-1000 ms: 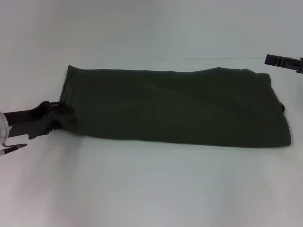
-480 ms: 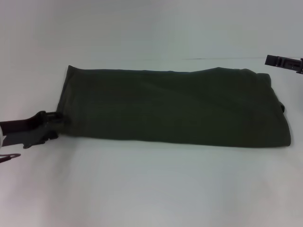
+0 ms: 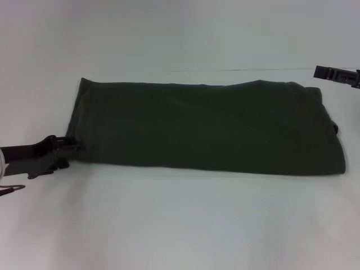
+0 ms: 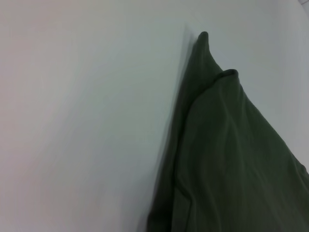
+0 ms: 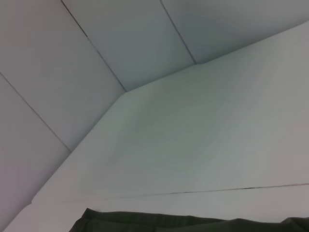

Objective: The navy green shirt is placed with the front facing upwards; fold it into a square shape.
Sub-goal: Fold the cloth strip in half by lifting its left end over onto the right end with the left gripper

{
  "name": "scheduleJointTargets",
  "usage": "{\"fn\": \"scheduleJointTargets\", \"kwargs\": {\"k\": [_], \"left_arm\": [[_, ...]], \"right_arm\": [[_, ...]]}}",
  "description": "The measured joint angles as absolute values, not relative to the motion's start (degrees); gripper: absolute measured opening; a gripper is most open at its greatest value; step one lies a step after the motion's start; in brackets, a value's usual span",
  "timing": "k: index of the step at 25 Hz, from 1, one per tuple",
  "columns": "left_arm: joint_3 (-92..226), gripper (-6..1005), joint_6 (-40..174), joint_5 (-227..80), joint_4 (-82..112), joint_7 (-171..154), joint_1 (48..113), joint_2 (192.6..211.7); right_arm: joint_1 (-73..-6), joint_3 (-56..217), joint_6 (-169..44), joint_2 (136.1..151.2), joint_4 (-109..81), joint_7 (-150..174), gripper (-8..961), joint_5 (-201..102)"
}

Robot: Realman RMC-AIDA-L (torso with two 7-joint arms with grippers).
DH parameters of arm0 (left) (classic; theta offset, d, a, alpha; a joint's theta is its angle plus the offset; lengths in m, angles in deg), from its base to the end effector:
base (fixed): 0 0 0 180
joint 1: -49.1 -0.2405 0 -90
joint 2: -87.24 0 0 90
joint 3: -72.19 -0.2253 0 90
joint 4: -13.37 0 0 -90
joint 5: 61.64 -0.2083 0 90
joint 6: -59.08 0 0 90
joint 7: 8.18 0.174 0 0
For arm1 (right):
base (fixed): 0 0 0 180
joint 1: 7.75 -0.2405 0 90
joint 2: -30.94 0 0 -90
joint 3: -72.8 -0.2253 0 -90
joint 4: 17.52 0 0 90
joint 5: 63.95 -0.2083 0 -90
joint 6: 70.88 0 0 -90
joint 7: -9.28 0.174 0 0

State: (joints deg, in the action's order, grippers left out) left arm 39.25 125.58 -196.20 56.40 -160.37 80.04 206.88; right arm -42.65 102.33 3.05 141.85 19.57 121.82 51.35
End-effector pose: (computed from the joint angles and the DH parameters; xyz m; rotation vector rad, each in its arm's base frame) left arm -0.3092 0.3648 0.0157 -1.6560 -2.0330 -0.5521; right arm 0.2626 0.4023 0.0815 -2.1374 1.2690 0.7602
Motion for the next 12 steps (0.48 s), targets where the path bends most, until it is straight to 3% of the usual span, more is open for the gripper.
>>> {"fn": "scheduleJointTargets", "kwargs": {"k": [12], "left_arm": [[39.23, 665, 124.17, -196.66, 56.14, -160.87, 80.22, 207.13]], "right_arm": [[-42.55, 102.33, 3.06, 141.85, 19.57, 121.86, 931, 51.13]]}}
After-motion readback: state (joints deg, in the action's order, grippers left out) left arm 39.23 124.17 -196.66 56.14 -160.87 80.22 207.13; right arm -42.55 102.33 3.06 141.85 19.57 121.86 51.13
